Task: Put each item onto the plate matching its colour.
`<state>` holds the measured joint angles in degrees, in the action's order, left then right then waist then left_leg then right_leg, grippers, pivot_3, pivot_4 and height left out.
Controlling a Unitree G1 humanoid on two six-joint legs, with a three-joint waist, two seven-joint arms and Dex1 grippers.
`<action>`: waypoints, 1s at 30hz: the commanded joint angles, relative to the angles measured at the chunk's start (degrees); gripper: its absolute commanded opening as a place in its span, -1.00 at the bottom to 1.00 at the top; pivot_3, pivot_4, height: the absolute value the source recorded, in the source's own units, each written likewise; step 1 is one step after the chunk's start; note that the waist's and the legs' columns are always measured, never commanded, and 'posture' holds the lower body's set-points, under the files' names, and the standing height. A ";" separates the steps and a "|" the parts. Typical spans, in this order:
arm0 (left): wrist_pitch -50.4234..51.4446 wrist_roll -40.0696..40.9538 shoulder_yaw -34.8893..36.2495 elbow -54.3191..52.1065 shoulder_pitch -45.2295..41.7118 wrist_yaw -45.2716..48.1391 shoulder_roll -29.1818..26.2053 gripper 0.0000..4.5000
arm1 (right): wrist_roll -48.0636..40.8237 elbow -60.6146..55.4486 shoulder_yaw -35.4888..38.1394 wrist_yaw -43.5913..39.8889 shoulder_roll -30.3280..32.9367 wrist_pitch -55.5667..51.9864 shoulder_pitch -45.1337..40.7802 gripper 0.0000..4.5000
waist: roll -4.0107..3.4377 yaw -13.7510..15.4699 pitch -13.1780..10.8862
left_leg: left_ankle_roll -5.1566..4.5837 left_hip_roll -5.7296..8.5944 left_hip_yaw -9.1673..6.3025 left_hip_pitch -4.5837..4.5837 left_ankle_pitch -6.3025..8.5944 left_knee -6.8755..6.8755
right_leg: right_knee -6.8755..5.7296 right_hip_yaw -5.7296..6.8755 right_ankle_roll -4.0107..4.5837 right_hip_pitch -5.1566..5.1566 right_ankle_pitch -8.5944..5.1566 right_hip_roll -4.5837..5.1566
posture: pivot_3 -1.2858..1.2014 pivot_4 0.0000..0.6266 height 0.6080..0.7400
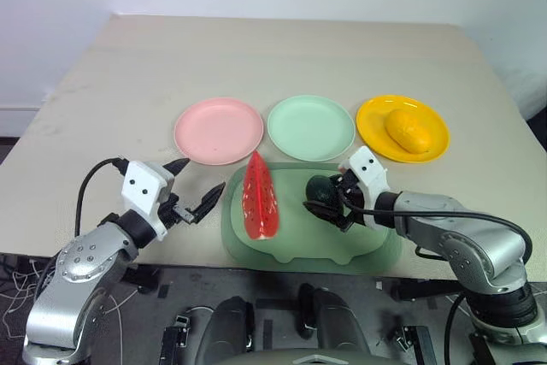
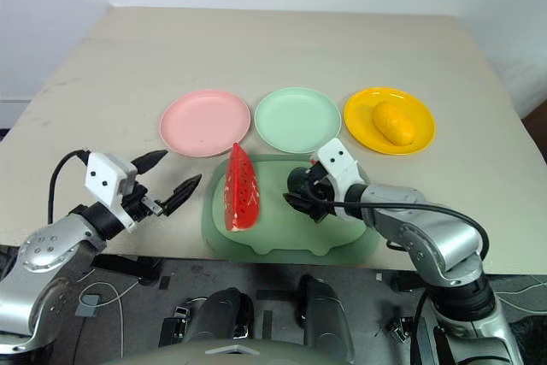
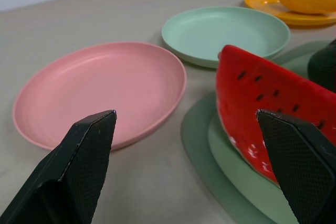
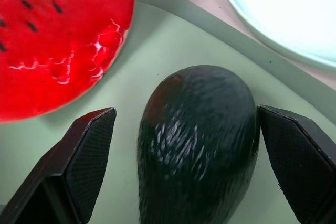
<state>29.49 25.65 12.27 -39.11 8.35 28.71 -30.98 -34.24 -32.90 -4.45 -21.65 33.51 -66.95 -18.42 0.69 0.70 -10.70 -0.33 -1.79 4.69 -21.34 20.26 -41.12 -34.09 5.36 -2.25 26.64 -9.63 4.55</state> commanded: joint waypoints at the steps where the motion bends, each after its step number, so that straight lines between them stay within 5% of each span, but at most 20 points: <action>1: 0.03 0.83 0.95 -2.61 0.25 0.08 -0.64 1.00 | 1.57 0.68 -0.90 0.11 -0.77 1.65 -1.02 0.99 | 0.00 0.00 0.00 | 0.00 0.00 0.00 0.00 0.00 0.00 | 0.00 0.00 0.00 0.00 0.00 0.00 | 0.03 -0.52 1.00; 5: 0.27 0.72 1.00 -2.97 0.34 -0.43 -0.61 1.00 | 2.92 2.10 -1.50 0.21 -1.56 2.14 -1.54 0.99 | 0.00 -0.05 0.00 | 0.00 0.00 0.00 -0.01 0.00 0.00 | 0.00 0.00 0.00 0.01 0.00 0.00 | 0.03 -0.52 1.00; 10: 0.00 0.45 1.02 -2.74 0.46 -0.66 -0.55 1.00 | 4.17 2.85 -1.68 -0.25 -1.44 2.58 -2.18 0.42 | 0.00 -0.04 0.00 | 0.00 0.00 0.00 -0.01 0.00 0.00 | 0.00 0.00 0.00 0.01 0.00 0.00 | 0.03 -0.52 1.00; 16: -0.66 0.04 0.99 -2.29 0.50 -0.81 -0.36 1.00 | 3.84 4.89 0.84 -2.08 -2.48 4.51 -9.54 0.42 | -0.01 -0.22 -0.01 | 0.00 0.00 0.00 -0.01 0.00 0.00 | -0.01 0.00 0.00 0.02 0.00 -0.02 | 0.03 -0.52 1.00; 21: -1.25 -0.59 0.08 -1.43 0.29 -0.81 -0.09 1.00 | 12.17 25.05 -3.44 -3.03 -5.32 14.96 -24.60 0.42 | -0.02 -0.83 -0.01 | 0.01 0.04 0.03 -0.01 -0.01 0.01 | -0.04 -0.01 0.01 0.06 0.01 -0.06 | 0.03 -0.52 1.00; 30: -0.94 -1.94 -1.35 -2.78 0.79 -2.42 0.58 1.00 | 26.07 57.58 -9.68 -9.08 -9.87 40.64 -33.05 0.42 | -0.02 -1.41 -0.02 | -0.02 0.09 0.05 -0.08 0.01 0.06 | -0.01 0.00 -0.17 0.06 0.12 0.04 | 0.03 -0.52 1.00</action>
<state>29.33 24.19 10.73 -39.46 8.85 26.84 -30.52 -9.75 23.53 -15.14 -29.89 23.50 -30.91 -48.10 0.66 -0.71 -10.72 -0.35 -1.71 4.74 -21.41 20.27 -41.06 -34.10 5.36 -2.42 26.70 -9.51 4.59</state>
